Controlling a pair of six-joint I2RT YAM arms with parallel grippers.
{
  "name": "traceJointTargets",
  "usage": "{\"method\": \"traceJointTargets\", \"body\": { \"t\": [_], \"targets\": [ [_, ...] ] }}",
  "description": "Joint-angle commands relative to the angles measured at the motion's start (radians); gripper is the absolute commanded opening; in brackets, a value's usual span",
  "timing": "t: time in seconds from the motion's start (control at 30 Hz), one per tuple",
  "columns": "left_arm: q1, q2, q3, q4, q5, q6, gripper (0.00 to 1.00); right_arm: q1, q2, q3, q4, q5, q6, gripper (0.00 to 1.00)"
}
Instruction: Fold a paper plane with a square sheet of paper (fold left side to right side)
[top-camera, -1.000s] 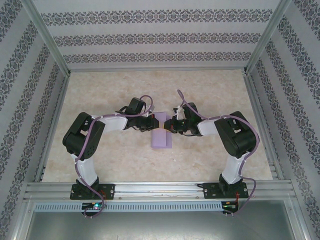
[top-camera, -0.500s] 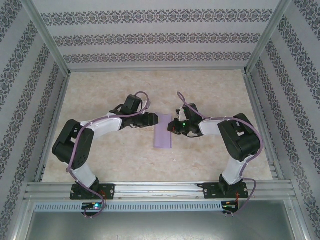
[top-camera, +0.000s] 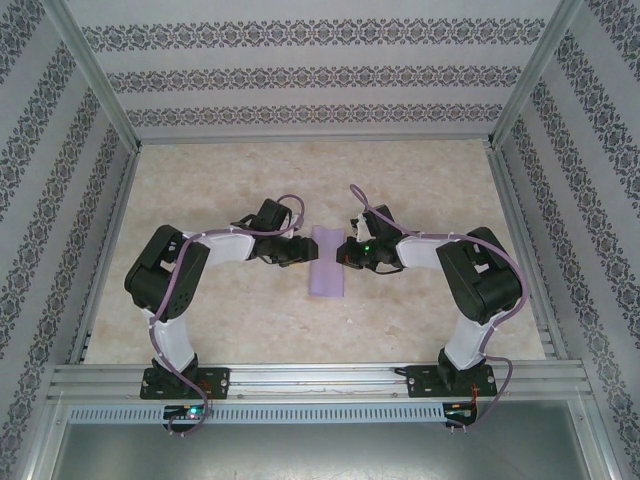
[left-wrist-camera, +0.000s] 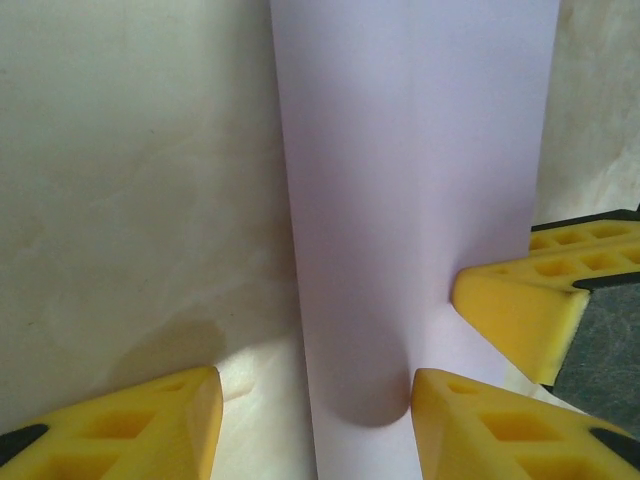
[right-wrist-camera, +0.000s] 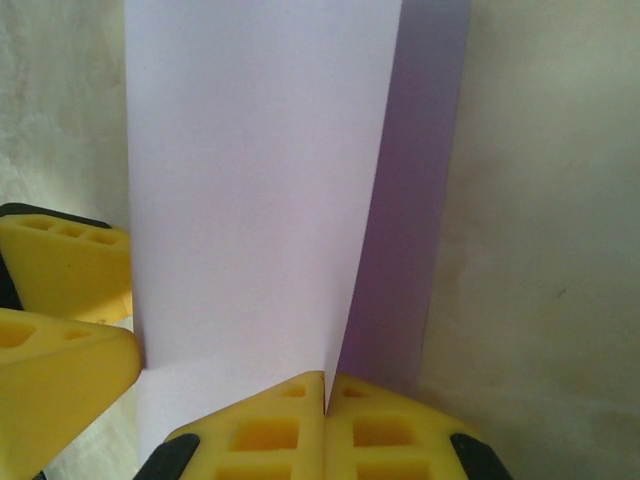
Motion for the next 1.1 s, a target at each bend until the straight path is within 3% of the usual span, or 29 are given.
{"method": "traceJointTargets", "body": {
  "t": [0.0, 0.27, 0.73, 1.07],
  "targets": [
    [-0.022, 0.027, 0.026, 0.012, 0.018, -0.009, 0.51, 0.008, -0.021, 0.026, -0.026, 0.023, -0.023, 0.01],
    [-0.041, 0.068, 0.035, 0.016, 0.016, -0.024, 0.44, 0.008, -0.017, 0.031, -0.041, 0.029, -0.032, 0.02],
    [-0.078, 0.125, 0.052, -0.066, -0.112, -0.022, 0.42, -0.025, -0.142, 0.002, -0.162, 0.135, -0.090, 0.31],
    [-0.081, 0.146, 0.059, -0.090, -0.171, -0.016, 0.42, -0.080, -0.250, -0.061, -0.237, 0.188, -0.131, 0.39]
  ]
}}
